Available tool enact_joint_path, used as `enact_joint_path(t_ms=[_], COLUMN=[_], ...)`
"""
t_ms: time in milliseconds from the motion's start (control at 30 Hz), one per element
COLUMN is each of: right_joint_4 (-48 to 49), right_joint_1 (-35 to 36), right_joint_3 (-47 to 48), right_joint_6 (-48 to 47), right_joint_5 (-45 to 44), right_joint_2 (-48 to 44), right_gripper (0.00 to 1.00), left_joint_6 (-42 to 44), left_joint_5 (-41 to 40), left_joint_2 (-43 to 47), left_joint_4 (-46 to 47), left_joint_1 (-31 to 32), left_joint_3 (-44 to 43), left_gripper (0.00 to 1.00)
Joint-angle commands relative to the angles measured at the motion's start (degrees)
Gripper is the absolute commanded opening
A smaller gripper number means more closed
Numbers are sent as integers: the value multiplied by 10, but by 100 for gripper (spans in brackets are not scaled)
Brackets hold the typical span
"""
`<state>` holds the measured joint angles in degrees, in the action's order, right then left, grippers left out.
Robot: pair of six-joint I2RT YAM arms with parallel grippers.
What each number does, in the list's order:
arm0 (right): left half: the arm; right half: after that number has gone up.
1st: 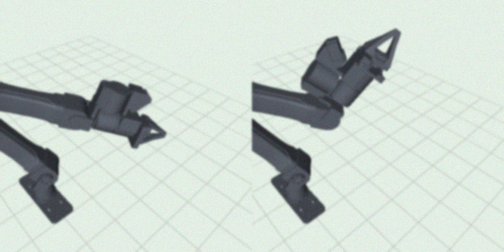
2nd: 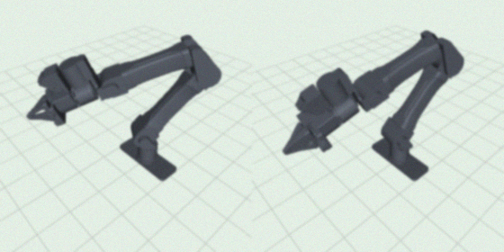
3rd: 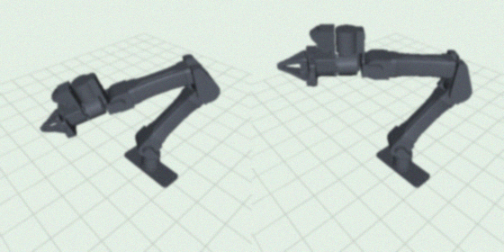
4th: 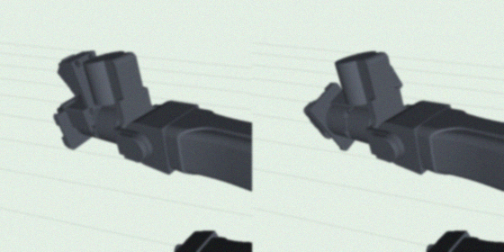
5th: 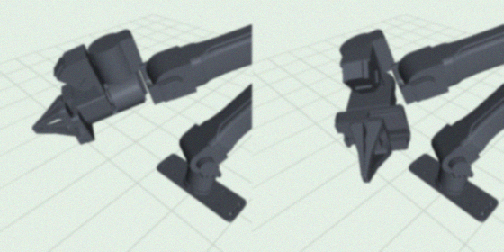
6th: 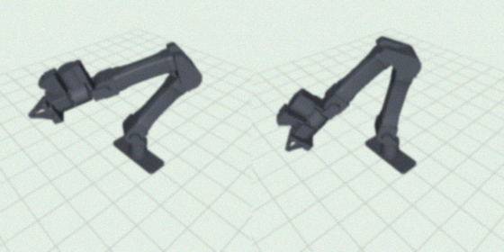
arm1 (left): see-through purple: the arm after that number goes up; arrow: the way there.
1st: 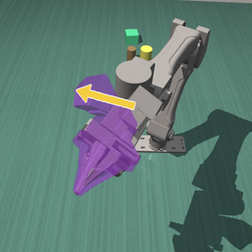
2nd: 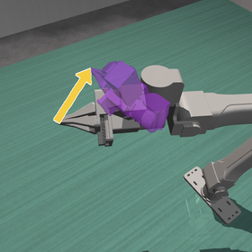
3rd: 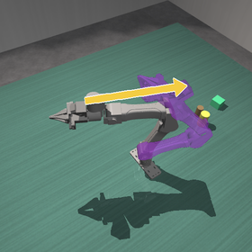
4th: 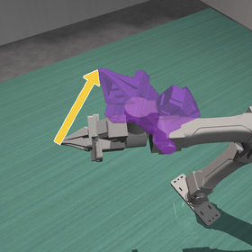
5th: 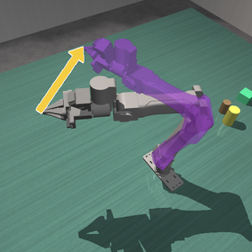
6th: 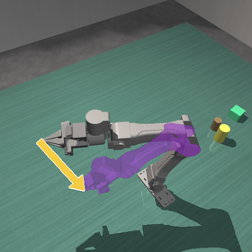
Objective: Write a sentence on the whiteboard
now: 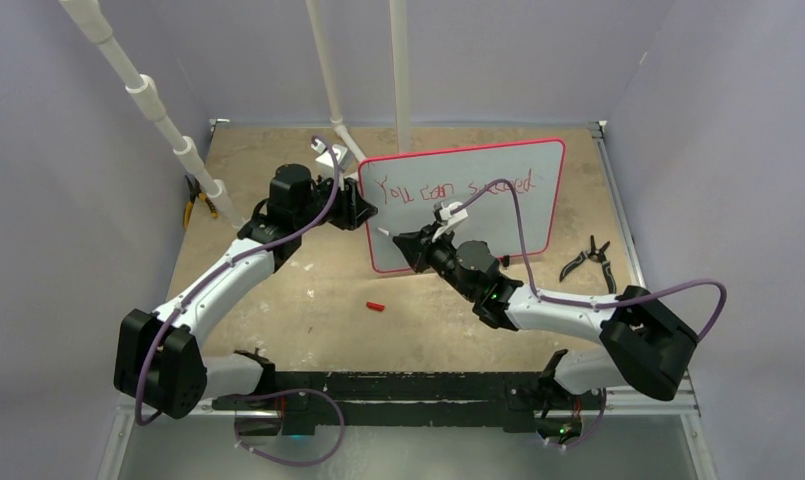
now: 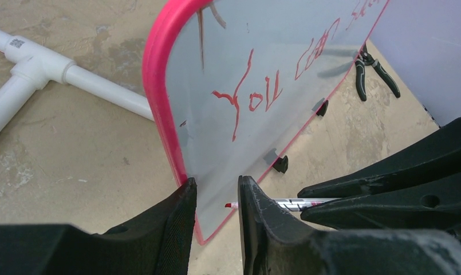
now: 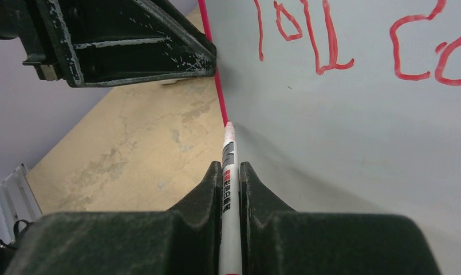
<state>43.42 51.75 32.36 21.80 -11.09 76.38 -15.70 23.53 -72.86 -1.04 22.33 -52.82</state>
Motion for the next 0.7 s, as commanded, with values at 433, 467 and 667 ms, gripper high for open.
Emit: enact_joint_path(t_ms=[433,467,667], right_joint_4=[28,28,19], right_joint_1=[3,3,3], right_joint_3=[38,37,40], right_joint_6=[-13,-12,-9], right_joint_5=[-65,-68,-78], right_joint_2=[23,22,28], right_gripper=[0,0,0], left_joint_6=[-7,-8,-20], left_joint_5=[-48,-41,-9], left_joint_2=[-4,-8,-25], left_joint_4=[1,1,29], left_joint_1=[-2,-2,-2], left_joint_3=[-6,-6,-7], left_gripper=[36,36,35])
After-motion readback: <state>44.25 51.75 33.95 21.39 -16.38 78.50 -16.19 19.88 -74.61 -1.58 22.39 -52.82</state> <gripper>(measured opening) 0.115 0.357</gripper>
